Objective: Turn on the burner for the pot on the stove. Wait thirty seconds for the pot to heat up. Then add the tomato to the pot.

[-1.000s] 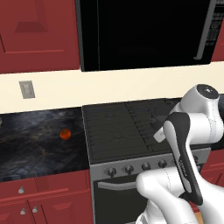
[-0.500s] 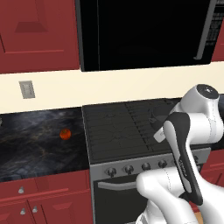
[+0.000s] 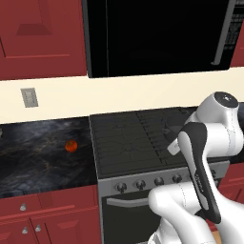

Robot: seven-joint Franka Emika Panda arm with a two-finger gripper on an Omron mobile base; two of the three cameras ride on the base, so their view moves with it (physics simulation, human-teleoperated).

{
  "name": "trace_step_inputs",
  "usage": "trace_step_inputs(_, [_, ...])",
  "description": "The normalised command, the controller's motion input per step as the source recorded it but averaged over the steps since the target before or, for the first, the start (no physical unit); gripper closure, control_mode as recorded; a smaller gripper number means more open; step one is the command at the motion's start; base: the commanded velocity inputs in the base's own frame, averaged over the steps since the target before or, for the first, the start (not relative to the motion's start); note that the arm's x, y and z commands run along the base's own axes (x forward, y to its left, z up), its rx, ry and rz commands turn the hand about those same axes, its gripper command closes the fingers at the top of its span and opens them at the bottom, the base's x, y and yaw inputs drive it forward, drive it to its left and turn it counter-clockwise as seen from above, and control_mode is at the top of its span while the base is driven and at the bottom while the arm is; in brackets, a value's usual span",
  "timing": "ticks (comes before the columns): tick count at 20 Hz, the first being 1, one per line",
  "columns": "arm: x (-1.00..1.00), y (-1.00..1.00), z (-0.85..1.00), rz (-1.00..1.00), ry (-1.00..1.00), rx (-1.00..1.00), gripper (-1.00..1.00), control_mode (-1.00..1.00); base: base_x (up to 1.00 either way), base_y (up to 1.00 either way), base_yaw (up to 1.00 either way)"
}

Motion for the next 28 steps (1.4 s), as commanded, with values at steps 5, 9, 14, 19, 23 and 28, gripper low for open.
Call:
trace_step_inputs(5, [0.0, 0.0, 0.0, 0.0, 0.0, 0.0, -1.0, -1.0, 0.0, 0.0, 0.0])
trace_step_inputs(9, [0.0, 0.0, 0.0, 0.0, 0.0, 0.0, -1.0, -1.0, 0.0, 0.0, 0.0])
trace_step_inputs(14, [0.0, 0.0, 0.0, 0.0, 0.0, 0.0, -1.0, -1.0, 0.0, 0.0, 0.0])
trace_step_inputs(19, [0.0, 0.0, 0.0, 0.0, 0.0, 0.0, -1.0, -1.0, 0.0, 0.0, 0.0])
trace_step_inputs(23, [0.0, 0.0, 0.0, 0.0, 0.0, 0.0, -1.0, -1.0, 0.0, 0.0, 0.0])
trace_step_inputs(28, [0.0, 0.0, 0.0, 0.0, 0.0, 0.0, -1.0, -1.0, 0.0, 0.0, 0.0])
